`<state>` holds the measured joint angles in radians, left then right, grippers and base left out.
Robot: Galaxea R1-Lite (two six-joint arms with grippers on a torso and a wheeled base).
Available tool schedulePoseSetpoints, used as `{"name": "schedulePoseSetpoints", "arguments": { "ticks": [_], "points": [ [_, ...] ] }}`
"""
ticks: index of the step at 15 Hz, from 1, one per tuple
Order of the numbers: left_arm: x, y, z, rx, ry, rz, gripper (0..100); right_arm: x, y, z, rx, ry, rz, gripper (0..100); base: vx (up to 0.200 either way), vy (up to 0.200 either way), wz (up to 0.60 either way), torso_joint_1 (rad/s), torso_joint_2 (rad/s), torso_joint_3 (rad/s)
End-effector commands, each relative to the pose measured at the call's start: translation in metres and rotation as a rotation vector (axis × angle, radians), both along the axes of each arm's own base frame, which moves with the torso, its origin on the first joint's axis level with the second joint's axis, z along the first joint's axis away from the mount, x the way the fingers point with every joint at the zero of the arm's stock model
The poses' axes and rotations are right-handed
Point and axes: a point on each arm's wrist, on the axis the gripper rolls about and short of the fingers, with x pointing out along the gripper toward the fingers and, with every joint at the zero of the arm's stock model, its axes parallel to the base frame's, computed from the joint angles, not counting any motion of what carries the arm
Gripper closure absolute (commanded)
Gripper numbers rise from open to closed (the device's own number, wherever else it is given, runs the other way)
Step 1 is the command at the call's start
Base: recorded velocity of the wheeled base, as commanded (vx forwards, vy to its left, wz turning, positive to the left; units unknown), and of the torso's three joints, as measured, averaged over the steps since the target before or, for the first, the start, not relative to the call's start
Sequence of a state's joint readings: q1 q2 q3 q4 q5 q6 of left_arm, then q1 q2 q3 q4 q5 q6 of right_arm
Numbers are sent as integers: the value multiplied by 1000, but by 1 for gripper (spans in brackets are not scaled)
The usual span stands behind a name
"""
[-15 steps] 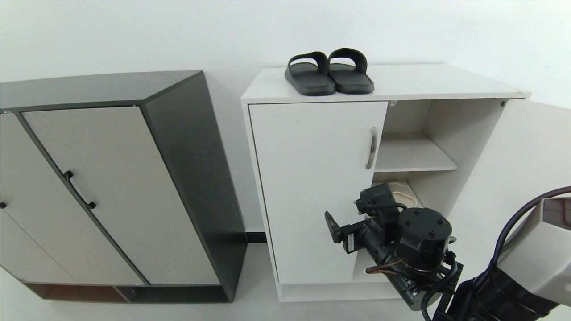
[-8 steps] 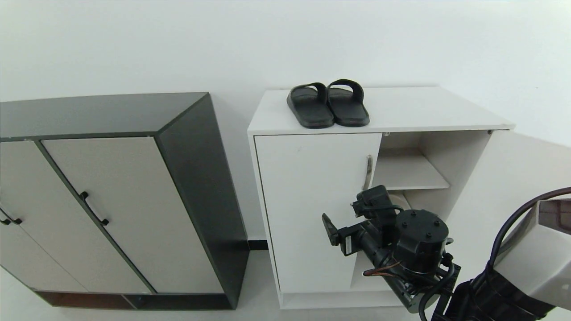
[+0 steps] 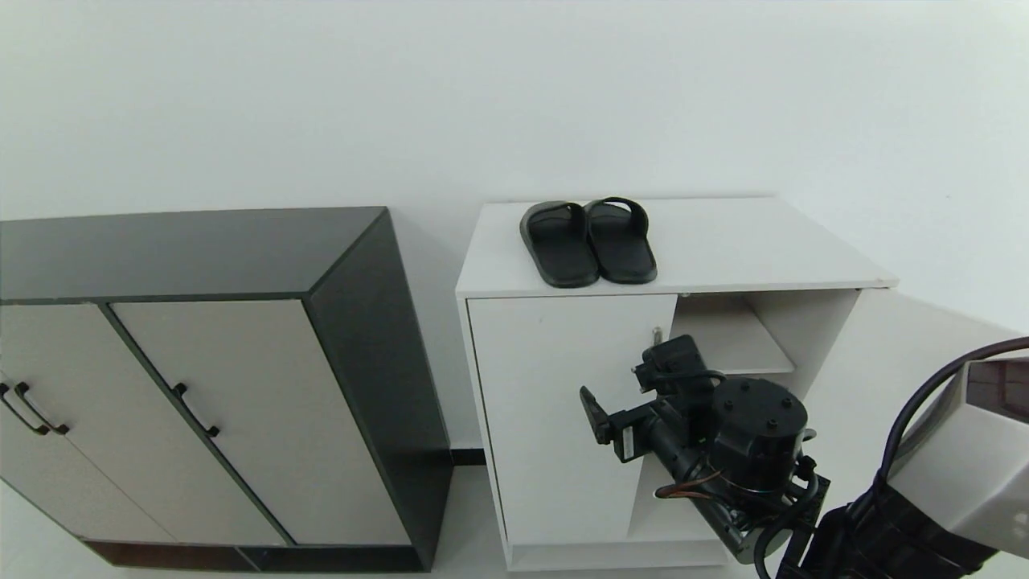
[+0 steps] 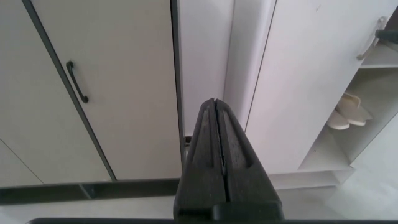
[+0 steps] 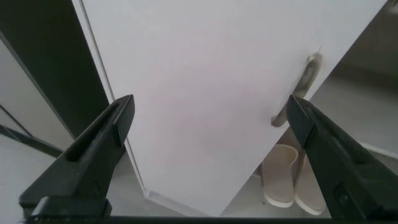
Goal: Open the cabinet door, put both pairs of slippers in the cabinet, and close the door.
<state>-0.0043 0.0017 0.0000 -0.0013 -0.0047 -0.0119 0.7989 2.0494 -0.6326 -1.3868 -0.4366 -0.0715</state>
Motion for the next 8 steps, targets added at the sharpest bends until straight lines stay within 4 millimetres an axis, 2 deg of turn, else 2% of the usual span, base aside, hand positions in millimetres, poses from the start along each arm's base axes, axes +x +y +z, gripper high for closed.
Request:
{"name": "schedulePoseSetpoints", "arguments": {
  "ticks": [1, 5, 8],
  "points": [
    [0, 0, 0, 0, 0, 0, 100, 0, 0, -1, -1, 0, 0, 0, 0, 0, 0, 212, -525, -305],
    [0, 0, 0, 0, 0, 0, 100, -1, 1, 1, 7, -9, 20, 0, 0, 0, 0, 211, -511, -290],
    [0, 0, 0, 0, 0, 0, 100, -2, 0, 4, -13, -39, 26, 0, 0, 0, 0, 66, -131, -82]
  ]
}}
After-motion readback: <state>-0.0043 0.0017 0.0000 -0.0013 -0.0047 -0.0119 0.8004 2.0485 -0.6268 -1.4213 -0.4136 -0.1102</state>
